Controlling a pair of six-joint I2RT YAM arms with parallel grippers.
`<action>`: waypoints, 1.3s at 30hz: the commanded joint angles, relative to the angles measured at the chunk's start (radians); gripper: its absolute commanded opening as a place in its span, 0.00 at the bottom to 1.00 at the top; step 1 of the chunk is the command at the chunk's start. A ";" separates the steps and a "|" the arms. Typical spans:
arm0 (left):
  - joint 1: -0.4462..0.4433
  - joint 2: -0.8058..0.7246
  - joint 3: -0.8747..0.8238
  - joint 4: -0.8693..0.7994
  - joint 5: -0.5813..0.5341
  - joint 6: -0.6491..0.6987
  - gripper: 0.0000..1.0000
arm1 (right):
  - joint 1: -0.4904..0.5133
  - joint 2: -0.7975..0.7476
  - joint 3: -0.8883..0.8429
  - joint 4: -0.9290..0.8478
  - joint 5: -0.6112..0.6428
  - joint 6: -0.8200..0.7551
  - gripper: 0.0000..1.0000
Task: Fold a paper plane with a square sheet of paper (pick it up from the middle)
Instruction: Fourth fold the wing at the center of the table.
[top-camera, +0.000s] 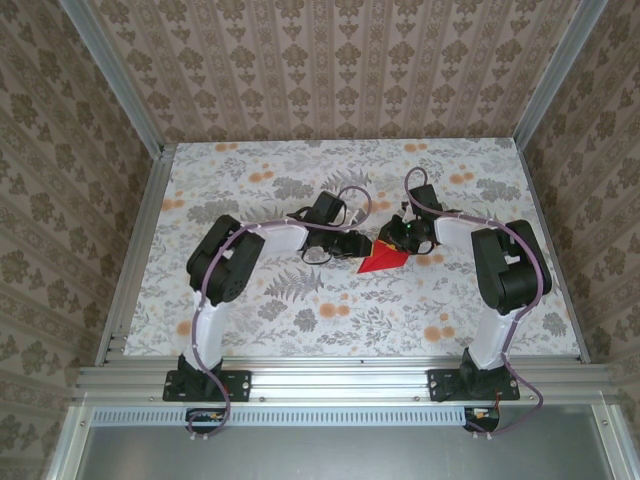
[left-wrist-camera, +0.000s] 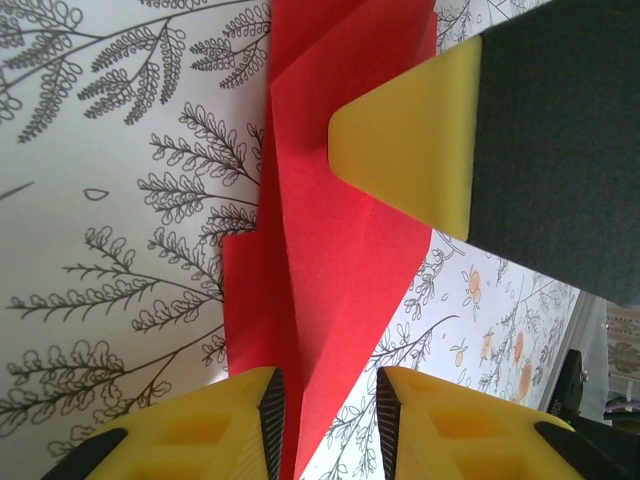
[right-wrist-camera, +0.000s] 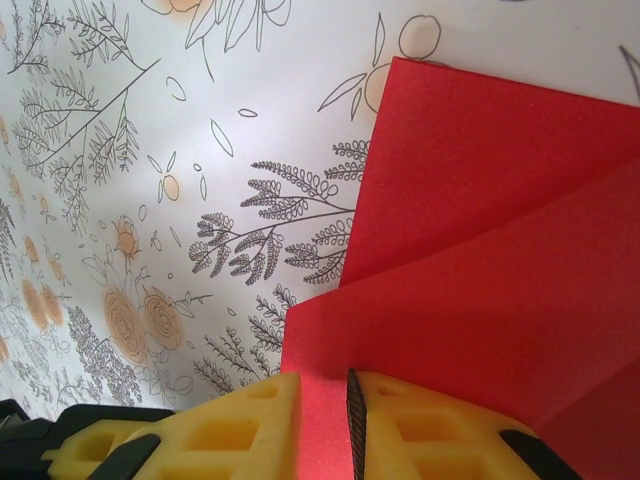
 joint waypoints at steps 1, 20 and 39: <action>-0.002 0.036 0.042 -0.027 0.032 0.011 0.33 | -0.005 -0.030 -0.017 0.020 -0.025 -0.013 0.22; -0.002 0.122 0.126 -0.042 0.102 0.004 0.23 | -0.005 -0.029 -0.033 0.055 -0.050 0.012 0.22; -0.005 0.136 0.141 -0.066 0.098 0.028 0.05 | -0.005 -0.171 -0.111 -0.093 0.132 0.021 0.29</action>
